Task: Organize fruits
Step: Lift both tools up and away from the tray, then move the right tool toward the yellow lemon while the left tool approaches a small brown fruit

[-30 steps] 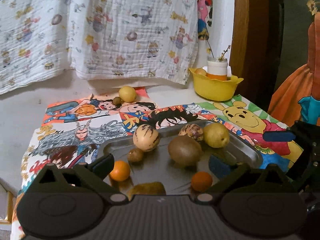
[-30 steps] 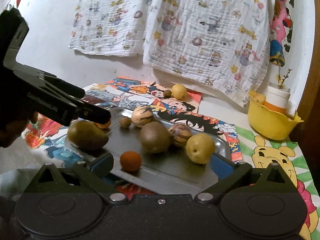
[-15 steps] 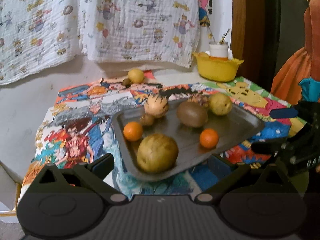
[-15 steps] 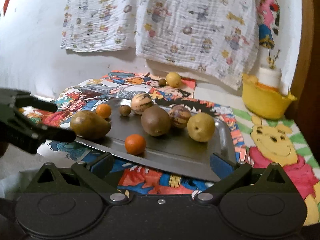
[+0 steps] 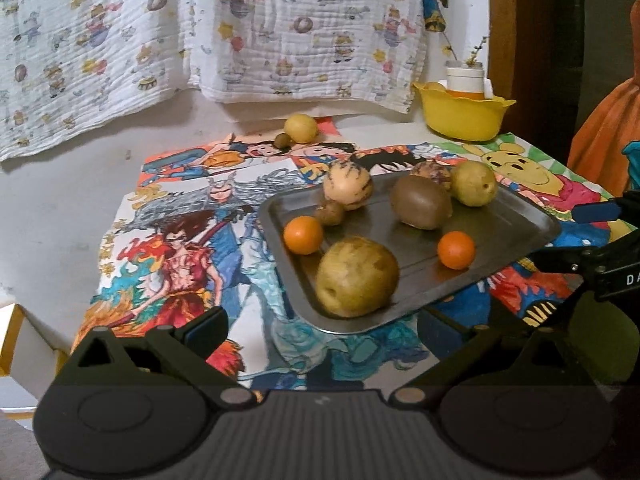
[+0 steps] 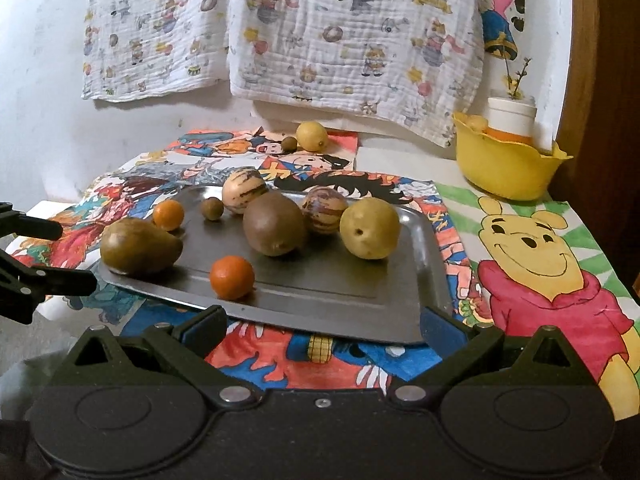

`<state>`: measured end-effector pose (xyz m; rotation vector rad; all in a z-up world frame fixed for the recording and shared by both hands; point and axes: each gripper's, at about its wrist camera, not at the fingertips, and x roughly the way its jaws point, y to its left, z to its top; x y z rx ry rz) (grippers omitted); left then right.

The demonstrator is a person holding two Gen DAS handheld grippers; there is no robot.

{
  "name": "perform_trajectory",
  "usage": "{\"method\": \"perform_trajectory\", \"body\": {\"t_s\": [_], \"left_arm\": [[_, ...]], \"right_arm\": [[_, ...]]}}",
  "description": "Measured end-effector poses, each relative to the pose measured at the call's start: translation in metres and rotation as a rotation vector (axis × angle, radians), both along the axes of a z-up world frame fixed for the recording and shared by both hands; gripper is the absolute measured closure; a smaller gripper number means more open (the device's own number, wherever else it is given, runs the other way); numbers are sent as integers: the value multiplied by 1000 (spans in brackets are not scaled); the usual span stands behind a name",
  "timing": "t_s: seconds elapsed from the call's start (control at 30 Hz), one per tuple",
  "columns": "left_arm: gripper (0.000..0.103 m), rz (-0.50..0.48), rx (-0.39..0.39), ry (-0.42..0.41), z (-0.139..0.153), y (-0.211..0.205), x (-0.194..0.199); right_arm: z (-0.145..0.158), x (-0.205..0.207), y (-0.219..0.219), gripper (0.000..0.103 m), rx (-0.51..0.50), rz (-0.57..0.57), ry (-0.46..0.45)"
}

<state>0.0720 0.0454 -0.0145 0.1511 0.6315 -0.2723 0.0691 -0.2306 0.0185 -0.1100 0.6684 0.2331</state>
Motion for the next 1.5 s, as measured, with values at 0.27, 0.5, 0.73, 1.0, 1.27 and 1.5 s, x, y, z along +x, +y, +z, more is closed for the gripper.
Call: {"method": "perform_trajectory", "body": {"t_s": [0.27,0.5,0.73,1.0,1.27,1.5], "left_arm": [[0,57,-17,10,6,13,15],[0,115,-34,-5,11,25,32],[0,179,-83,0,16,38,63],[0,234,-100,24,25,44,112],[0,259,-57,37,29,43,149],[0,247,-25,84,24,41,177]], "right_arm": [[-2,12,4,1,16,-6,-17],[-2,25,5,1,34,-17,-47],[-4,42,-3,1,108,-49,-113],[-5,63,-11,1,183,-68,-171],[-10,80,-20,1,217,-70,-131],[-3,112,-45,1,331,-83,20]]}}
